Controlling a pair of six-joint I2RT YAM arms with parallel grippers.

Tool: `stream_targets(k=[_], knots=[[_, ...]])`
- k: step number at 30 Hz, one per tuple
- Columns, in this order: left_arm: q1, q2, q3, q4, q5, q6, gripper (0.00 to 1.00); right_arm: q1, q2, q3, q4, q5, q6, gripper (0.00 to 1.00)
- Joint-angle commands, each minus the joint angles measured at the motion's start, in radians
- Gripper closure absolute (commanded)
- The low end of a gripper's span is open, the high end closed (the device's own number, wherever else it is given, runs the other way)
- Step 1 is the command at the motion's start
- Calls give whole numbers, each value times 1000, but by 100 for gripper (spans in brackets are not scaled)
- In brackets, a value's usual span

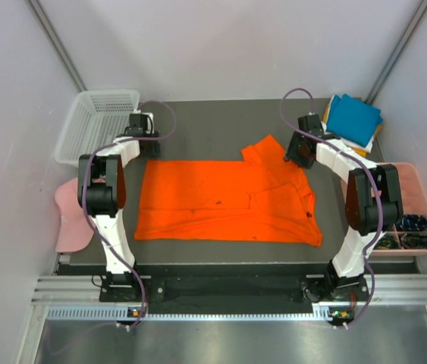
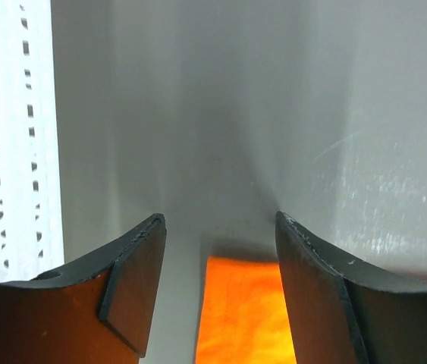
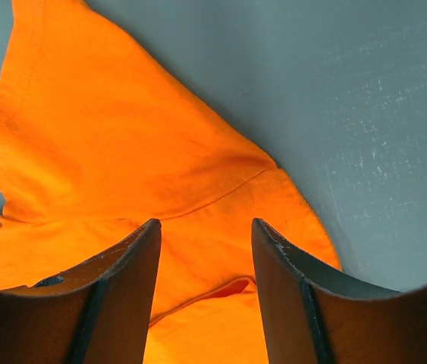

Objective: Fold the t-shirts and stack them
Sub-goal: Grap the side of the flattened tshirt furthest away from the robot with both arms

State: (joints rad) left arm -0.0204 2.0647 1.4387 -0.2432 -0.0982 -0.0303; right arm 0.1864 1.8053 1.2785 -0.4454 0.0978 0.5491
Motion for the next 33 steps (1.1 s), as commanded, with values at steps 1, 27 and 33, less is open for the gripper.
stream_targets(k=[1,27,33], knots=[[37,-6,60,-108,-58,12,35,-8,9,53,7,-7,-12,49],[39,-97,-26,-128,51,-77,38,-10,46,70,16,-41,-9,49],[39,-107,-52,-123,72,-91,43,-11,35,61,17,-46,-8,49]])
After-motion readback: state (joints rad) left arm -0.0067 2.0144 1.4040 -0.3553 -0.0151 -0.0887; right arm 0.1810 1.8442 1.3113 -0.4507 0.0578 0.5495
